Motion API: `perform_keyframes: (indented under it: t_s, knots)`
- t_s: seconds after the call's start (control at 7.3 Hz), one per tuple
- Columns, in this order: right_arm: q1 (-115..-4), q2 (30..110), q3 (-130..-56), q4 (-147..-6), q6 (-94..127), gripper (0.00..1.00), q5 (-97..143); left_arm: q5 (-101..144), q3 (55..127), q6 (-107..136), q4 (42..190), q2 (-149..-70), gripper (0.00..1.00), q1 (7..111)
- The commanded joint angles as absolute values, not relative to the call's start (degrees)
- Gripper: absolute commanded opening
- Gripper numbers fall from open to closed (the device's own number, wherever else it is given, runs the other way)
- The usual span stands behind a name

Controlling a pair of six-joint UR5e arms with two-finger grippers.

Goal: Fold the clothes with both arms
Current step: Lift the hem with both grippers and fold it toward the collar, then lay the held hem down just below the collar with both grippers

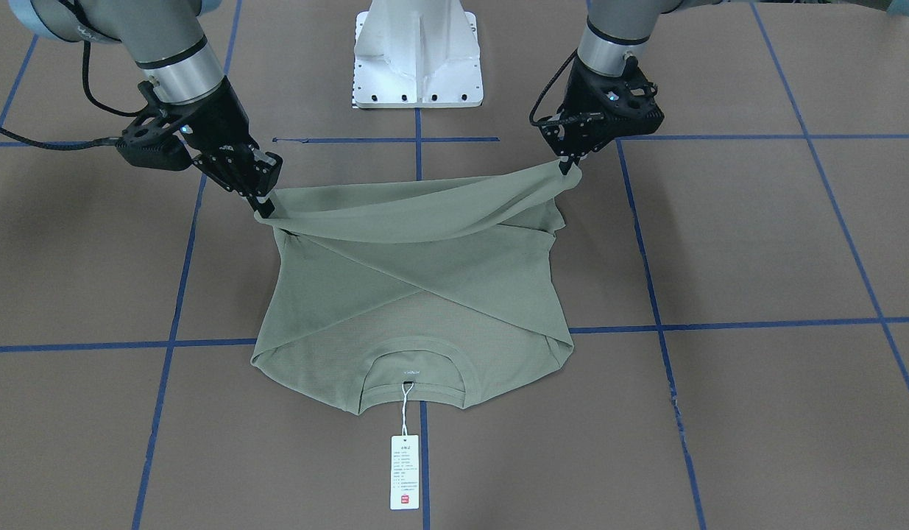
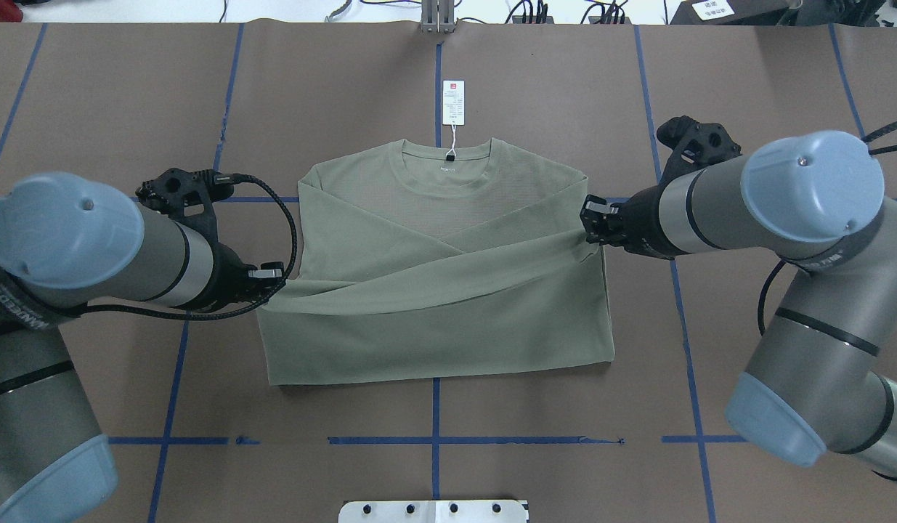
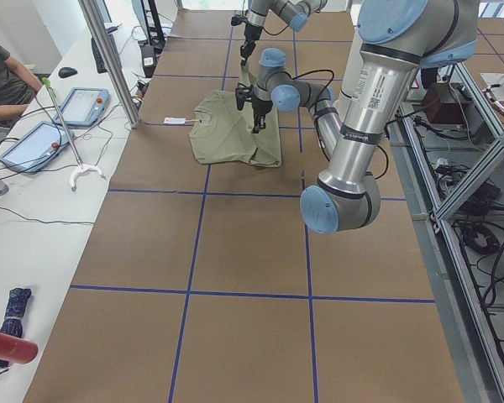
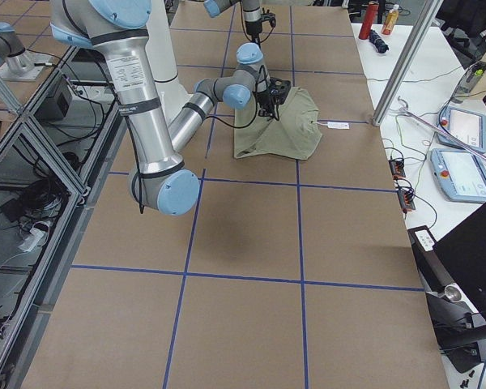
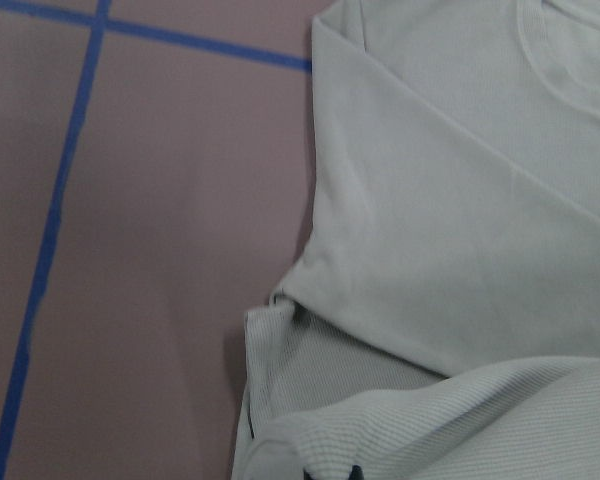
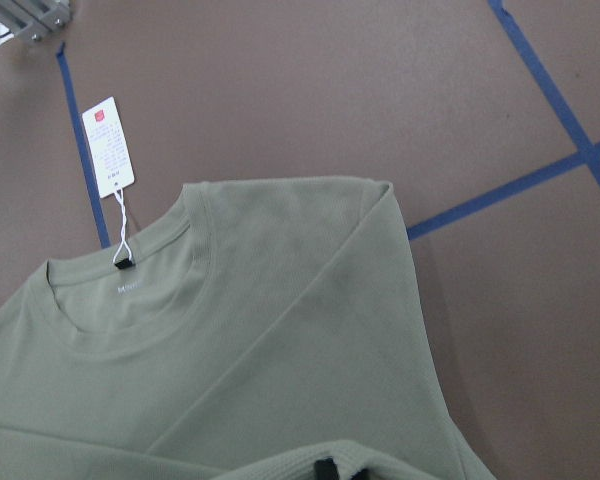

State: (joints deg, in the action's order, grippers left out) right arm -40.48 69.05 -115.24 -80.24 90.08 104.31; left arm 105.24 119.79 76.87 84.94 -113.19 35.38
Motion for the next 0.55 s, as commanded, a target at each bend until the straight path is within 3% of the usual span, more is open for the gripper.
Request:
perform_keyframes:
  t_s: [0.0, 0.41]
  knots:
    - [-43.33, 64.97, -107.53, -80.16, 89.91, 0.0, 104.24, 105.21, 112.27, 76.03, 86.21, -117.67, 0.0, 37.88]
    - [-43.85, 59.95, -96.97, -79.98, 89.74, 0.0, 104.06, 104.94, 101.28, 76.03, 96.92, -118.04, 0.0, 41.47]
